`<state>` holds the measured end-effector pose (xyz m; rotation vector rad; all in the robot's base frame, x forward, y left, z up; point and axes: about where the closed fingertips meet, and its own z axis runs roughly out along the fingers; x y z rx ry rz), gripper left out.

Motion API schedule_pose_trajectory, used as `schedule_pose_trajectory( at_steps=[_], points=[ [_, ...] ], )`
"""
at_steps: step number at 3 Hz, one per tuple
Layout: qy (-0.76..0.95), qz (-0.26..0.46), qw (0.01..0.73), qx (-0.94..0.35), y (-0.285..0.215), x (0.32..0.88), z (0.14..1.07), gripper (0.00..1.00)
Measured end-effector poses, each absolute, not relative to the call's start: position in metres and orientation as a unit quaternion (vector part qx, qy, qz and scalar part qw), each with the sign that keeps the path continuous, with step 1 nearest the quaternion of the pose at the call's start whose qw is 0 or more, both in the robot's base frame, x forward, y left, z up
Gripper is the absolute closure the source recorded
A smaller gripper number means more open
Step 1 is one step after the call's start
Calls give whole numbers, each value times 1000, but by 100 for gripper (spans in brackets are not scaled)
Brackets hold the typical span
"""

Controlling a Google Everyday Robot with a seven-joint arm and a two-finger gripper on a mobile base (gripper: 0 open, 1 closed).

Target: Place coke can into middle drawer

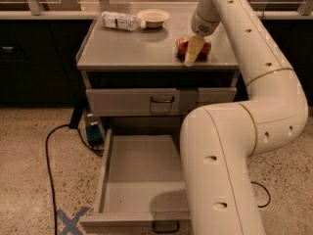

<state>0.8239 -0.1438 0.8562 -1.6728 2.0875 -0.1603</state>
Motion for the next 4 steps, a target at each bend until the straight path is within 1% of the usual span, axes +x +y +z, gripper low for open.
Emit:
schedule_pose_trajectory(
  at_steps=[1,2,3,4],
  points=[
    [774,-91,239,-580,-161,839,859,0],
    [785,-69,225,-573,-165,833,841,0],
    [789,-20,205,-578,-159,816,819,0],
    [789,-17,203,-579,-158,814,818,18]
  ],
)
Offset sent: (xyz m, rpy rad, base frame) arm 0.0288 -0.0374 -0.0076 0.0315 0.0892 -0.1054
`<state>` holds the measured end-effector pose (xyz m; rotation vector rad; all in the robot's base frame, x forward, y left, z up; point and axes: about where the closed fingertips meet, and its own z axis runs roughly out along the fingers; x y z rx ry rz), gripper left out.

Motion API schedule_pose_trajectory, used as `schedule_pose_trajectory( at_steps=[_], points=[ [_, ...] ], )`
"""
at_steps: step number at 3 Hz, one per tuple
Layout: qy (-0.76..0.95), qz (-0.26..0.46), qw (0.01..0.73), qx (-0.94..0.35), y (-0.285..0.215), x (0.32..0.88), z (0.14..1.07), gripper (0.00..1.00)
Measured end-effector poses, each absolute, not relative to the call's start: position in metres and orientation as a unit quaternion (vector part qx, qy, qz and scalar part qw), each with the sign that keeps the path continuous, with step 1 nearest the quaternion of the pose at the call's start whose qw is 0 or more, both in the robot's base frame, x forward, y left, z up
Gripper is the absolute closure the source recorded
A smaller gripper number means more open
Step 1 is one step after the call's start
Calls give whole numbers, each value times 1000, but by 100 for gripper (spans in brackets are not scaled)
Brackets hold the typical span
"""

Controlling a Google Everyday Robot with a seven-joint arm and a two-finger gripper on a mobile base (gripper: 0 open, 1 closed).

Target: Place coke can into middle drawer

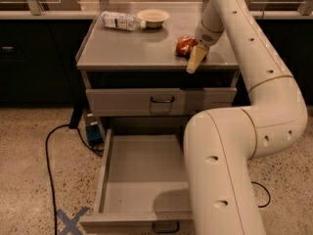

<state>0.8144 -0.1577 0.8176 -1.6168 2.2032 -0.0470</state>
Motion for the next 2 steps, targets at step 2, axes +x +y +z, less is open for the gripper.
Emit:
schedule_pose_trajectory(
  at_steps=[2],
  points=[
    [789,-17,203,-579,-158,814,818,65]
  ],
)
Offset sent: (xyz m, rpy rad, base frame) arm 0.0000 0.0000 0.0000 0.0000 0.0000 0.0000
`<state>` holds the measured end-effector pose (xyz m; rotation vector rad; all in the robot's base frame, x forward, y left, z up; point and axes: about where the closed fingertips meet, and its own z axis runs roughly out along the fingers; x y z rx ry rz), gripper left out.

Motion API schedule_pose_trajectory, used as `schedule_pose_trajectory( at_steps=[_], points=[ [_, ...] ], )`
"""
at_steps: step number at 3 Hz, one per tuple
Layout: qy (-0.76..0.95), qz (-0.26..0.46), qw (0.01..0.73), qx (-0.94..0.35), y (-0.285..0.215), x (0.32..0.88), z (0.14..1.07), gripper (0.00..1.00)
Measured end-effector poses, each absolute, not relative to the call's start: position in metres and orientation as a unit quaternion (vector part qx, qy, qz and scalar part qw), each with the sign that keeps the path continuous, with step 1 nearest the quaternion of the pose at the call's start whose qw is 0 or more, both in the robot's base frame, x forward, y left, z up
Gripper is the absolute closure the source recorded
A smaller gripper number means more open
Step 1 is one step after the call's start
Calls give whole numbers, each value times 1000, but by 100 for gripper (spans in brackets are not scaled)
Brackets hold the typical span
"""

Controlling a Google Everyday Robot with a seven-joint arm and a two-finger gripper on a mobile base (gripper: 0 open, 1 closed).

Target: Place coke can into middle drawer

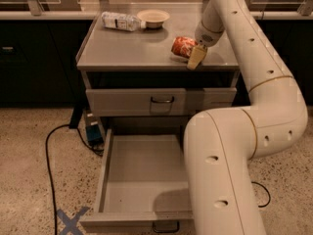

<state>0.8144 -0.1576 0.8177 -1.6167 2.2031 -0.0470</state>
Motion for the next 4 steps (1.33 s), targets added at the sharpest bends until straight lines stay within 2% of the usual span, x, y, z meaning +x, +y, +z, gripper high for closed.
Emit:
schedule_pose_trajectory(
  at_steps=[1,2,3,4],
  points=[
    [789,-17,203,-579,-158,814,820,89],
    [779,8,271,-566,-157,808,867,100],
    [770,50,325,-547,-155,793,907,100],
    [765,102,344,-535,-153,769,921,100]
  ],
)
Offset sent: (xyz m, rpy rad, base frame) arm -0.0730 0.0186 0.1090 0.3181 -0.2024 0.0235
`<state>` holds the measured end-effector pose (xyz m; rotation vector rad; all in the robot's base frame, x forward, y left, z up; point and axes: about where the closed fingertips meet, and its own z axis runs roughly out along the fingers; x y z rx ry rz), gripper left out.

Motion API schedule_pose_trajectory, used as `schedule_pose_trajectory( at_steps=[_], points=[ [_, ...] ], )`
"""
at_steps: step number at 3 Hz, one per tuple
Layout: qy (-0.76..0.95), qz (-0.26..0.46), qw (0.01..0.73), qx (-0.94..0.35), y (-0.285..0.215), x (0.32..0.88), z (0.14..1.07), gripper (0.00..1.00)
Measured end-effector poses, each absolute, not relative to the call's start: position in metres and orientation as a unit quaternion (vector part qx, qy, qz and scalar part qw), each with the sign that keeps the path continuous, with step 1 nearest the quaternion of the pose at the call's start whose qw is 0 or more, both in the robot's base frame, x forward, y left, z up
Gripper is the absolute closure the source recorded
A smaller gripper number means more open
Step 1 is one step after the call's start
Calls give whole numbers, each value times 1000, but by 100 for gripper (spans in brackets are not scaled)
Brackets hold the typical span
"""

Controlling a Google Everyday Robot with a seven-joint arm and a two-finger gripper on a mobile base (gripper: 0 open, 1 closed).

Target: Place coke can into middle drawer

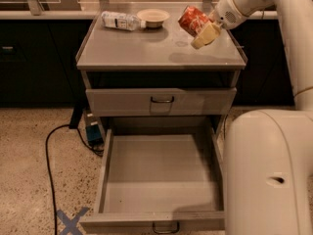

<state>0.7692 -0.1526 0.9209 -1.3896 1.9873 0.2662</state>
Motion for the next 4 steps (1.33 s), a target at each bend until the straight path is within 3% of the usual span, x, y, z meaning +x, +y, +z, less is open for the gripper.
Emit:
schedule_pose_trajectory(
  at_steps=[2,4],
  points=[
    [736,157,375,-542,-140,700,945,100],
    [739,176,347,-550,-126,689,916,100]
  ],
)
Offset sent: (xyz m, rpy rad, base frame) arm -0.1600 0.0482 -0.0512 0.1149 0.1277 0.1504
